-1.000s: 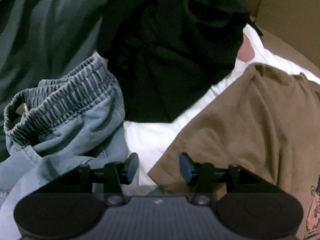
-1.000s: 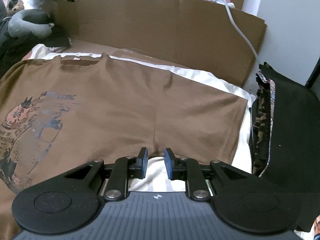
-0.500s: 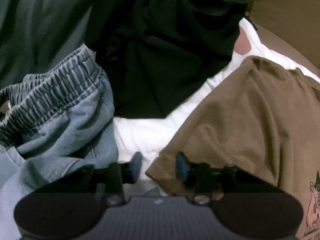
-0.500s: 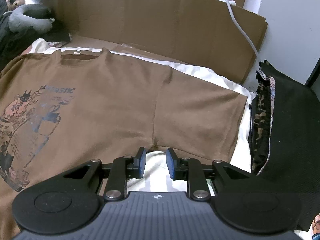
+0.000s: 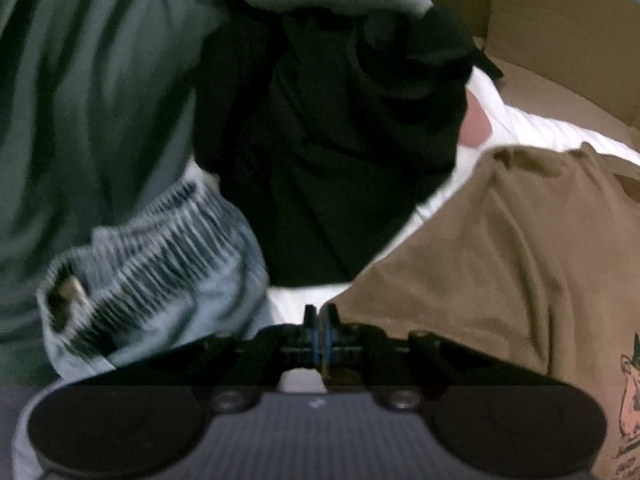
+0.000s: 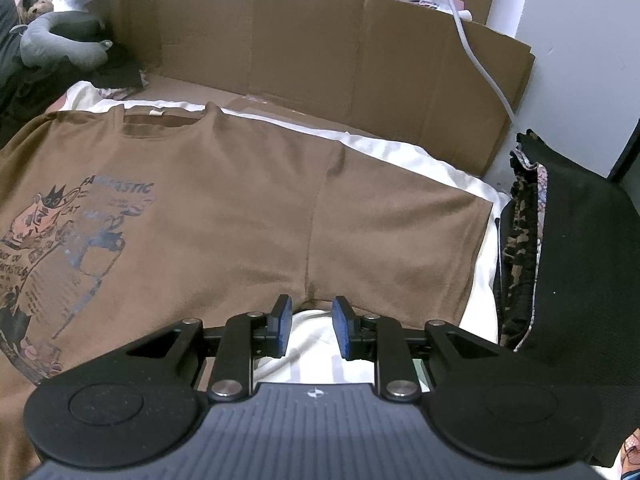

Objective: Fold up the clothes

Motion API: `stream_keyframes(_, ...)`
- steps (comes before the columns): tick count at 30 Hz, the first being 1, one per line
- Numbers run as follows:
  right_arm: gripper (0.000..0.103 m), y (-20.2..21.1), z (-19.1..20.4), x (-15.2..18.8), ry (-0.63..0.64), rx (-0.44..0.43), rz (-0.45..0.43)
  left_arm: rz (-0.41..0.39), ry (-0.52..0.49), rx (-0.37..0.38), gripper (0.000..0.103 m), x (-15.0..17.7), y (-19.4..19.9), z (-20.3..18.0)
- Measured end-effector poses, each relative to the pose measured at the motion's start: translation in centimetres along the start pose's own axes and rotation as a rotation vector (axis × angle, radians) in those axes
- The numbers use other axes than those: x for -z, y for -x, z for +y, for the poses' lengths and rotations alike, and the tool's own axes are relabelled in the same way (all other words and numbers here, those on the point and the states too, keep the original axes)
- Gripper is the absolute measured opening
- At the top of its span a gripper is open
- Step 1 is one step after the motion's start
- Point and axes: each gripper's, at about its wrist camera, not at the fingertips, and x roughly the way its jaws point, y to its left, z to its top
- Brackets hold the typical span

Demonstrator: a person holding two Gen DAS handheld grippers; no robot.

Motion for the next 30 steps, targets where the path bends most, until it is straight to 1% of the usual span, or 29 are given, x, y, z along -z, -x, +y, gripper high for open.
stream_keyframes(3, 0.029, 0.0, 0.0, 0.0, -0.008, -0.004, 0.003, -0.024, -0.040, -0.050, 0.003, -2.5, 0.4, 0.2)
stream_keyframes(5, 0.029, 0.0, 0.0, 0.0, -0.012, -0.010, 0.005, -0.032, -0.072, -0.087, 0.003, -3.0, 0.2, 0.3)
stream_keyframes(11, 0.029, 0.1, 0.6, -0.1, 0.003, -0.032, 0.010, -0.020, -0.109, -0.159, 0.003, -4.2, -2.2, 0.5)
stream_keyframes(20, 0.029, -0.4, 1.2, 0.5, 0.021, -0.043, 0.040, -0.012, -0.123, -0.226, 0.003, -6.1, -4.2, 0.4)
stream_keyframes(22, 0.029, -0.5, 1.2, 0.6, 0.016, -0.047, 0.047, -0.020, -0.129, -0.261, 0.001, -6.4, -4.8, 0.3)
stream_keyframes(23, 0.029, -0.6, 1.3, 0.6, 0.013, -0.050, 0.050, -0.026, -0.129, -0.282, 0.004, -6.6, -5.1, 0.2)
stream_keyframes(24, 0.029, -0.6, 1.4, 0.7, 0.010, -0.052, 0.055, -0.027, -0.113, -0.289, 0.004, -6.7, -5.1, 0.4)
stream_keyframes(25, 0.029, -0.7, 1.4, 0.7, 0.009, -0.053, 0.057, -0.024, -0.083, -0.274, 0.004, -6.7, -5.0, 0.8)
stream_keyframes(27, 0.029, -0.5, 1.5, 0.8, 0.007, -0.058, 0.056, -0.017, 0.005, -0.211, 0.010, -6.4, -4.3, 1.6)
stream_keyframes(29, 0.030, -0.3, 1.5, 0.9, 0.002, -0.062, 0.051, -0.024, 0.034, -0.169, 0.017, -5.8, -3.1, 1.6)
stream_keyframes(30, 0.030, -0.2, 1.4, 0.9, -0.001, -0.063, 0.050, -0.033, 0.026, -0.152, 0.019, -5.5, -2.4, 1.3)
